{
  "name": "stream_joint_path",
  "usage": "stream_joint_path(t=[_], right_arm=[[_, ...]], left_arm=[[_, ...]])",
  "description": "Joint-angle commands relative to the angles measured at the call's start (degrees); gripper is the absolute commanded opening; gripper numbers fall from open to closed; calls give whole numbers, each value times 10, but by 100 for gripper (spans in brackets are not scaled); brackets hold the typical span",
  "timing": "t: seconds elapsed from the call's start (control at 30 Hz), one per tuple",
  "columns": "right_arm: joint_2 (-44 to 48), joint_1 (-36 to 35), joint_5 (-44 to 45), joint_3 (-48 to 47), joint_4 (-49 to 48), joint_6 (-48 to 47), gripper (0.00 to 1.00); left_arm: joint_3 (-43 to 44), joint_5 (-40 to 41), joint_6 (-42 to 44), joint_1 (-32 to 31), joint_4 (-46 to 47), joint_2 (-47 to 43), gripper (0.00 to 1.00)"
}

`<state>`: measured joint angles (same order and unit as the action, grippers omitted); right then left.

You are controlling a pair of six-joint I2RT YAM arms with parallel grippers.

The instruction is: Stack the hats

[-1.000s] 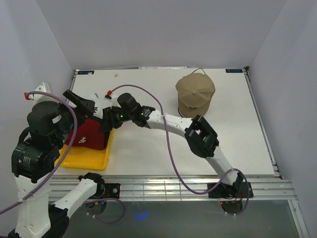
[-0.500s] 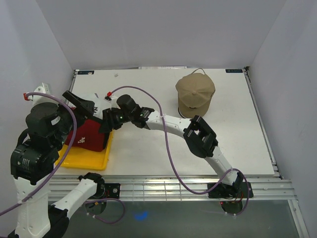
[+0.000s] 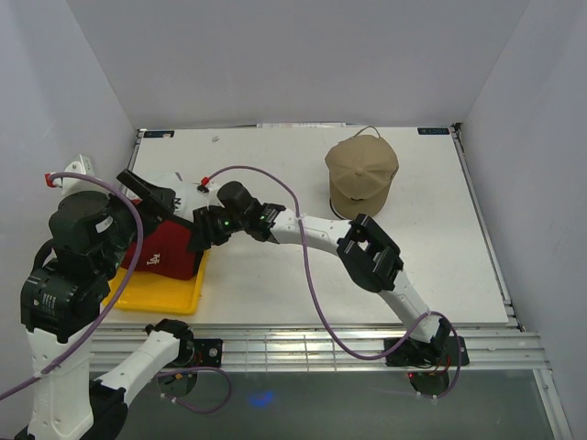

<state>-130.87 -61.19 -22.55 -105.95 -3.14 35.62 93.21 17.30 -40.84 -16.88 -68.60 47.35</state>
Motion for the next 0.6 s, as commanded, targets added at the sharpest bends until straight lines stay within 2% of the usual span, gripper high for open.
stream_joint_path(t=[0.0,0.43,0.57], right_arm=[[2,-3,3,-3,-19,-2,55],[-31,-5,-43,-28,-71,46,55],[-34,-7,-49,-22,-93,67,52]], left_arm=[[-1,-1,10,0,1,-3,85],[-4,-1,12,-1,1,-8,84],[-5,0,12,0,2,-7,84]])
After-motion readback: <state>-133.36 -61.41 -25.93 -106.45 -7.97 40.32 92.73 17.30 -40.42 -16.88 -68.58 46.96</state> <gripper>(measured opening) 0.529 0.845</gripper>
